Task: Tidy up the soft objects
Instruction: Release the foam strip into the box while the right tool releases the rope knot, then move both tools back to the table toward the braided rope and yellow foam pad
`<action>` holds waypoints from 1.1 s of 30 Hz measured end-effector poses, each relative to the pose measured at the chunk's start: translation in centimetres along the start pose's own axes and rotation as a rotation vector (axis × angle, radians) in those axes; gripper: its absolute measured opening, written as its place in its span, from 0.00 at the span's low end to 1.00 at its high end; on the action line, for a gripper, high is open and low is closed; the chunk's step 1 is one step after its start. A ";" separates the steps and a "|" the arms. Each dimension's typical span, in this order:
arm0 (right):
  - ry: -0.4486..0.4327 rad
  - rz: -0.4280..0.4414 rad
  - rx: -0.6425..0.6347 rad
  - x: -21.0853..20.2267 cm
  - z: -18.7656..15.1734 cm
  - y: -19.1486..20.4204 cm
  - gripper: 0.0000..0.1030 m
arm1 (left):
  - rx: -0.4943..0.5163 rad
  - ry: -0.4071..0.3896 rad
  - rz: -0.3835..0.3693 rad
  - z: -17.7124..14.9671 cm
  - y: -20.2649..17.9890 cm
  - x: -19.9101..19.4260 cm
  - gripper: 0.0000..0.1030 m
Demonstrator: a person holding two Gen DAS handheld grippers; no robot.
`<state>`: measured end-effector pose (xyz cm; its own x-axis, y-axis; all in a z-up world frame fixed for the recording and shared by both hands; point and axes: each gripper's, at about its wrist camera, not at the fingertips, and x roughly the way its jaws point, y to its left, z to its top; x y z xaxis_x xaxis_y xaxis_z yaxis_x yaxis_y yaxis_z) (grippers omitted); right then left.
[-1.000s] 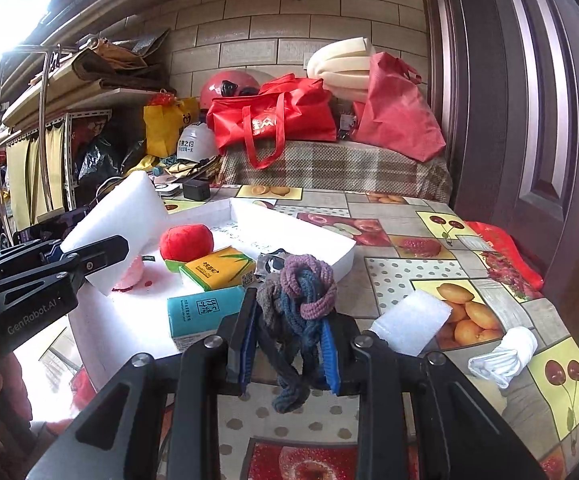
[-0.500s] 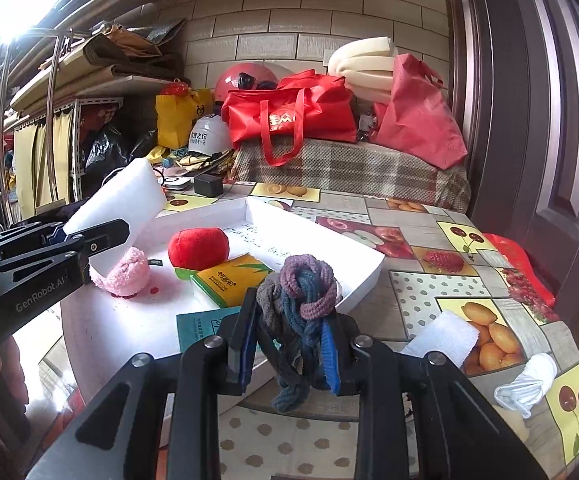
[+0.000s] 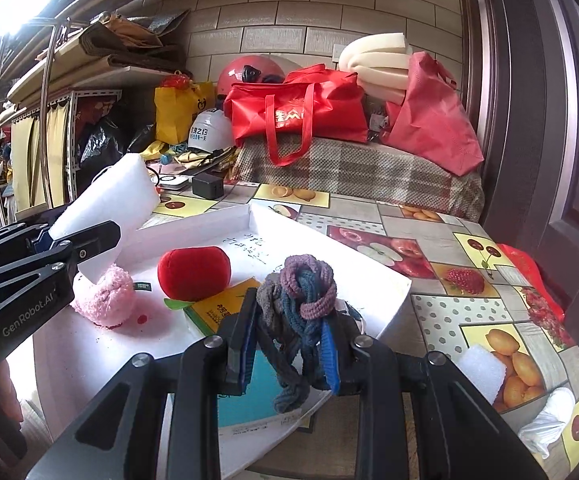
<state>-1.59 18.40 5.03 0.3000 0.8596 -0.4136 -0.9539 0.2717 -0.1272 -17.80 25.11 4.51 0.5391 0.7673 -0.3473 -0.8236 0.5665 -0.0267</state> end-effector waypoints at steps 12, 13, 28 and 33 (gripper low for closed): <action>0.037 -0.034 -0.043 2.5 0.9 1.0 0.29 | -0.008 -0.022 0.048 0.6 0.2 0.9 0.25; 0.033 -0.035 -0.044 2.4 0.9 1.0 0.38 | -0.008 -0.026 0.055 0.6 0.2 0.9 0.43; -0.014 -0.075 -0.050 1.6 1.0 1.1 1.00 | -0.010 -0.051 0.067 0.5 0.2 0.4 1.00; -0.022 -0.077 -0.051 1.5 1.0 1.1 1.00 | -0.009 -0.051 0.067 0.5 0.2 0.4 1.00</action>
<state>-2.18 20.45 5.16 0.3722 0.8462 -0.3813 -0.9267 0.3157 -0.2038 -17.67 25.64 4.83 0.4907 0.8180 -0.3002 -0.8597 0.5106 -0.0138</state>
